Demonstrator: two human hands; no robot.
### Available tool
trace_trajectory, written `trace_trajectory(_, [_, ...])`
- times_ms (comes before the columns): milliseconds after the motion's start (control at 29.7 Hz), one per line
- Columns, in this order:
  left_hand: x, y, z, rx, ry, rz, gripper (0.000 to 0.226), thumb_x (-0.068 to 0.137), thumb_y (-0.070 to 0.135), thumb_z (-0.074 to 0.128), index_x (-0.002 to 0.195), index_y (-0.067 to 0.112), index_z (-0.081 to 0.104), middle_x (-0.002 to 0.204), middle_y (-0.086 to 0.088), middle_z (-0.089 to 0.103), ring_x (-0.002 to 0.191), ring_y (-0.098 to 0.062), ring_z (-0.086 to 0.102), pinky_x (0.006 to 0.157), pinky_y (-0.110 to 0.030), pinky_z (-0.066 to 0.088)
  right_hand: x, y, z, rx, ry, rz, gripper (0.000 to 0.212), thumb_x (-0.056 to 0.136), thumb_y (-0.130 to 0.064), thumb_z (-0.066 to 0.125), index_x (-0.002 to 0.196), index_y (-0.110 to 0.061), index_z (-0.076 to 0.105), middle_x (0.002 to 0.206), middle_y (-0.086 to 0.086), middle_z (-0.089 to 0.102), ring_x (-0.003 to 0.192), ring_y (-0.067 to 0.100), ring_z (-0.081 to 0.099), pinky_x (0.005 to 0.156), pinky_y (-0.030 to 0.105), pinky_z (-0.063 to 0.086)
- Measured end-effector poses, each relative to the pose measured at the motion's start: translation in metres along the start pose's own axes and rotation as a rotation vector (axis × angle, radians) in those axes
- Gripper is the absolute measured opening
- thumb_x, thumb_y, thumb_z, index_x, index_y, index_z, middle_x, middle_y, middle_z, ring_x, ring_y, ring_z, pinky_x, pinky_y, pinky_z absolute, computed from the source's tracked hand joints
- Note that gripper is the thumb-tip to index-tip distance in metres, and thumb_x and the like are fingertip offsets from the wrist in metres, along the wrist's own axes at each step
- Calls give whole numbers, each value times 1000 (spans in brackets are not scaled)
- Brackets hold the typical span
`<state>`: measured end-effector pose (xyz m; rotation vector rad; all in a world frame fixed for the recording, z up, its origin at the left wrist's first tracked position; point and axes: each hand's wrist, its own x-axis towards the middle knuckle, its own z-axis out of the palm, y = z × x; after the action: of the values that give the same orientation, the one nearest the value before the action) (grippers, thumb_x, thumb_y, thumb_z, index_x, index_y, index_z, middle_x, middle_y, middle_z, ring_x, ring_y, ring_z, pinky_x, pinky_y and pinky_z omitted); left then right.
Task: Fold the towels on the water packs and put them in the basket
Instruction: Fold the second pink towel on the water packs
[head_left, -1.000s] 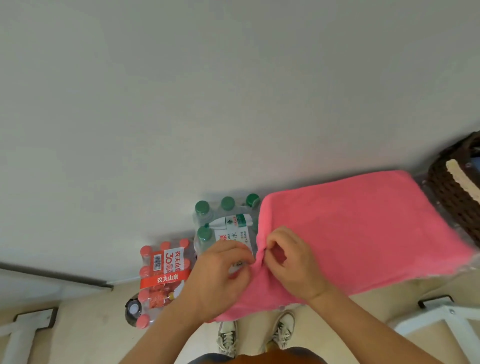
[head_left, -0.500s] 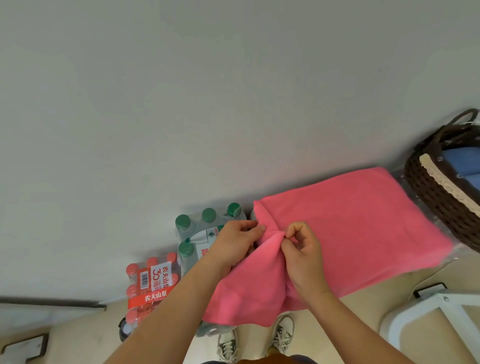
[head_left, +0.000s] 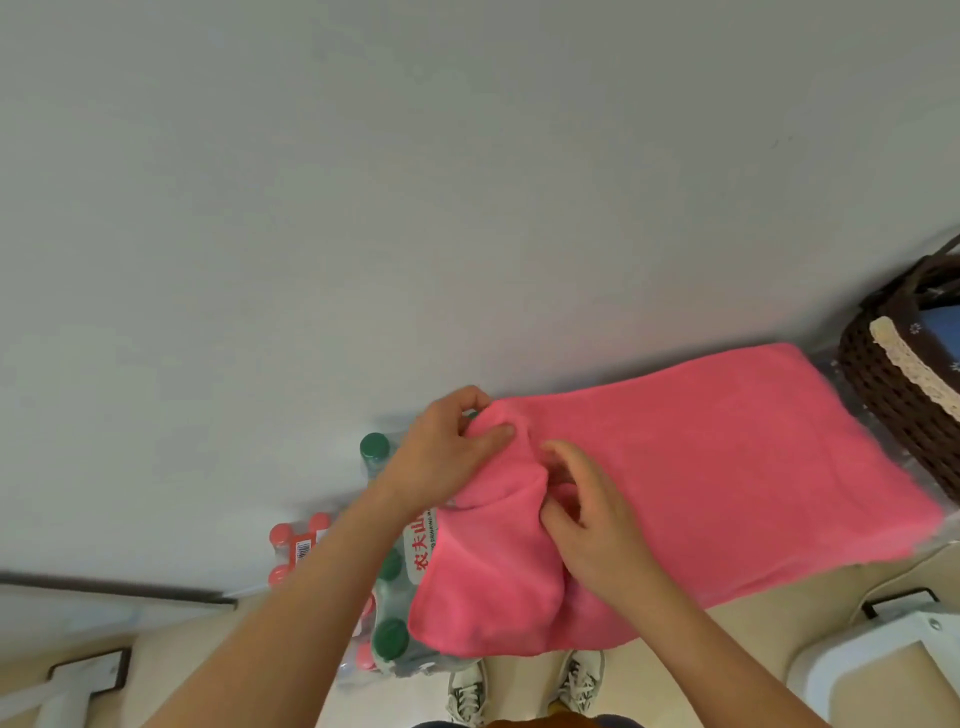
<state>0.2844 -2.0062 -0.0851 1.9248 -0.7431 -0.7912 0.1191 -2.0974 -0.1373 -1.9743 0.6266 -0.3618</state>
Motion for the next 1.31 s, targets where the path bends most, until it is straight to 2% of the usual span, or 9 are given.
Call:
trace_trajectory(168, [14,5,-61,521,9,-41,15,77,29,72,89,33,63,75,9,59,73,-11,59,60,-22,40,0,-10,13,-733,-272,-109,63,86,-52,18,144,-32,28,145,-6,37,130,18,40,104,37,35])
trace_trajectory(303, [11,-18,-90,897,-380,-179,16,73,25,71,87,19,65,81,5,63,74,-15,57,65,-27,45,-5,-11,24,-886,-308,-41,69,83,-56,7,145,-33,25,148,-3,36,132,19,39,104,39,34])
trace_trajectory(438, [3,-43,-93,847,60,-39,13,82,20,57,91,21,66,89,1,70,84,-24,62,69,-31,48,-8,-32,33,-876,-80,-70,51,86,-51,32,125,-27,54,115,2,58,102,25,56,81,42,46])
trace_trajectory(538, [-5,-55,-81,812,351,23,11,86,27,55,86,20,47,68,1,57,65,-30,54,57,-31,40,-23,-53,54,-830,-39,-282,29,80,-48,47,98,-28,59,84,-4,53,75,20,53,63,34,42])
trace_trajectory(740, [-11,-95,-70,826,330,153,13,92,24,48,86,13,46,72,-6,53,59,-35,53,51,-32,37,-58,-67,97,-861,-262,-236,31,66,-60,53,79,-32,55,64,-10,53,46,11,52,45,26,29])
trace_trajectory(909, [-13,-105,-78,656,167,276,34,89,32,41,110,21,65,92,-4,60,75,-24,59,67,-32,50,-57,-67,101,-960,-285,-231,37,37,-25,84,67,-27,62,61,-7,54,44,11,50,41,24,25])
trace_trajectory(1043, [-13,-111,-80,643,174,290,24,92,20,54,109,19,70,94,-6,60,78,-26,61,71,-29,48,-59,-77,93,-669,-376,-123,12,69,-18,62,79,-23,60,76,-5,58,69,15,57,59,32,45])
trace_trajectory(1144, [-12,-111,-87,596,286,184,22,91,14,55,105,18,71,94,-7,64,82,-27,62,73,-30,45,-63,-93,80,-252,-619,85,23,78,-18,60,99,-25,66,80,-12,64,74,3,57,71,25,49])
trace_trajectory(1313, [-20,-113,-99,479,331,-24,25,91,14,49,98,21,72,94,5,71,78,-15,60,70,-27,46,-63,-95,75,60,-777,279,22,79,-7,61,95,-16,73,72,-9,64,62,4,56,61,22,49])
